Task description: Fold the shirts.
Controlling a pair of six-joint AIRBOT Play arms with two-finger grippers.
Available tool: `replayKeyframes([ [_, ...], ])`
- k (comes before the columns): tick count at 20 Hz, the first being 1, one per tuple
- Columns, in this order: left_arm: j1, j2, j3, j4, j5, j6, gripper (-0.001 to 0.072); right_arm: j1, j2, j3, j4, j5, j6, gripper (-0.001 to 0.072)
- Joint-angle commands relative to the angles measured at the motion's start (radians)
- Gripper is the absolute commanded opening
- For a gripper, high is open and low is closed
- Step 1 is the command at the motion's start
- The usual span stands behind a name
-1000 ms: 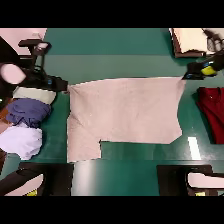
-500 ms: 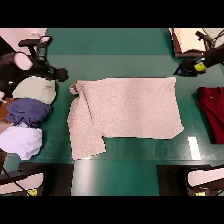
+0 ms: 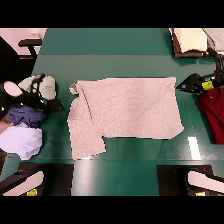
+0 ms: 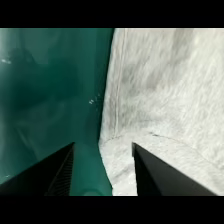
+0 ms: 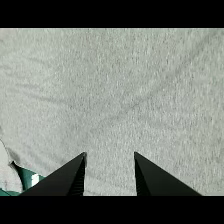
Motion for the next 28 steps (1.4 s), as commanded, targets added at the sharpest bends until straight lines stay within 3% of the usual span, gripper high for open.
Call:
replayKeyframes([
  [1,0.011,0.017,-0.145,-0.134,0.096,0.021,0.0435,-0.005,0.069,-0.101,0.021,-0.029,-0.016,0.0352],
  [9,-0.112,0.011,-0.203,-0.157,0.201,0.027,0.0411,-0.005,0.092,-0.116,0.021,-0.019,-0.015,0.0353],
  [10,-0.115,0.011,-0.203,-0.158,0.203,0.025,0.0317,-0.005,0.092,-0.116,0.019,-0.012,-0.015,0.0353],
  [12,-0.115,0.016,-0.198,-0.158,0.200,0.024,0.0026,-0.023,0.092,-0.118,0.002,0.026,-0.015,0.0353],
  [14,-0.115,0.035,-0.166,-0.157,0.176,0.013,0.0023,-0.061,0.109,-0.156,-0.041,0.054,-0.008,0.0353],
  [18,-0.115,0.100,-0.089,-0.155,0.155,0.017,0.0024,-0.200,0.226,-0.413,-0.278,0.038,0.092,0.0360],
  [20,-0.115,0.102,-0.077,-0.157,0.157,0.017,0.0023,-0.268,0.259,-0.550,-0.296,0.026,0.092,0.0515],
  [26,-0.115,0.101,-0.077,-0.158,0.153,0.017,0.0024,-0.233,0.200,-0.756,-0.143,-0.095,0.091,0.0489],
  [27,-0.115,0.101,-0.077,-0.158,0.154,0.017,0.0024,-0.195,0.170,-0.755,-0.114,-0.126,0.090,0.0404],
  [28,-0.115,0.101,-0.077,-0.158,0.153,0.017,0.0024,-0.153,0.143,-0.748,-0.087,-0.161,0.088,0.0403],
])
